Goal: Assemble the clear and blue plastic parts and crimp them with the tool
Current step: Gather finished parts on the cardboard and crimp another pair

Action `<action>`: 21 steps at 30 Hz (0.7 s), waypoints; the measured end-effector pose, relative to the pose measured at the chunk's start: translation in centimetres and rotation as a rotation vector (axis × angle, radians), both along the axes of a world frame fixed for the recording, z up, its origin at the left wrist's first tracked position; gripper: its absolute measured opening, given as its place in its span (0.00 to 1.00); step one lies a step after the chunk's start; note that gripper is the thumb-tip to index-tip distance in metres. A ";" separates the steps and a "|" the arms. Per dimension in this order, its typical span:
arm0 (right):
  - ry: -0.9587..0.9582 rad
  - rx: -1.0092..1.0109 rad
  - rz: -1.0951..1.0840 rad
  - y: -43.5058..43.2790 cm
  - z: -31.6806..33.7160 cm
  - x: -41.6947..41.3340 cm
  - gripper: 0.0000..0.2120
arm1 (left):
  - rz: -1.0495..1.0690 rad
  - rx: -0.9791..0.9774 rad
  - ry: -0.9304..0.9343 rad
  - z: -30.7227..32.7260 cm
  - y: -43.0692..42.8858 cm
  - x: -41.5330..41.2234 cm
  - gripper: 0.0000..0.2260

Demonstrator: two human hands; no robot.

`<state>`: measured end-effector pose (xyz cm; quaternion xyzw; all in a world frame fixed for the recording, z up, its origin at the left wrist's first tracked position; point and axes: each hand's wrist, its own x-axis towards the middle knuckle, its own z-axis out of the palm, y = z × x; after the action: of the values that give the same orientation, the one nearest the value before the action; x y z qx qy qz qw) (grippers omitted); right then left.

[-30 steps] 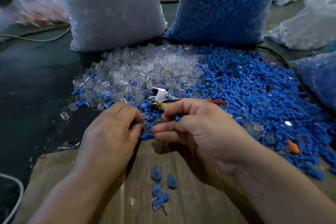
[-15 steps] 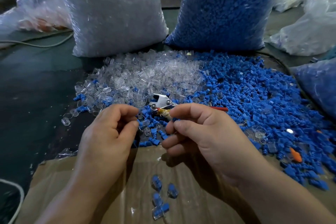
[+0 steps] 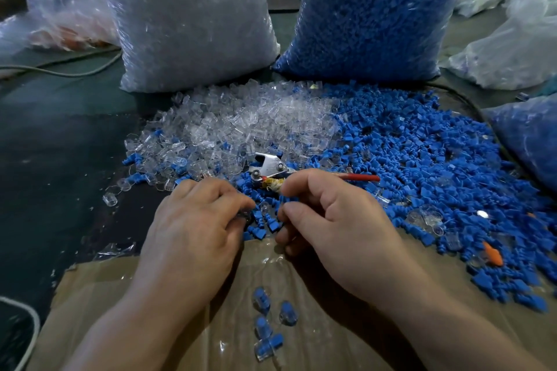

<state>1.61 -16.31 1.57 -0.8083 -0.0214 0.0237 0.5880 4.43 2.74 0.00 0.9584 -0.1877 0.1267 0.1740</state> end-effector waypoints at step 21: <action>-0.329 -0.134 0.056 1.0 0.9 -0.8 0.06 | 0.067 -1.423 0.819 2.8 -1.6 -1.8 0.08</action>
<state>0.76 -15.31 2.49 -0.8376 -0.1381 -0.0911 0.5206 2.59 1.14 2.85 0.5941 0.0447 -0.1392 0.7910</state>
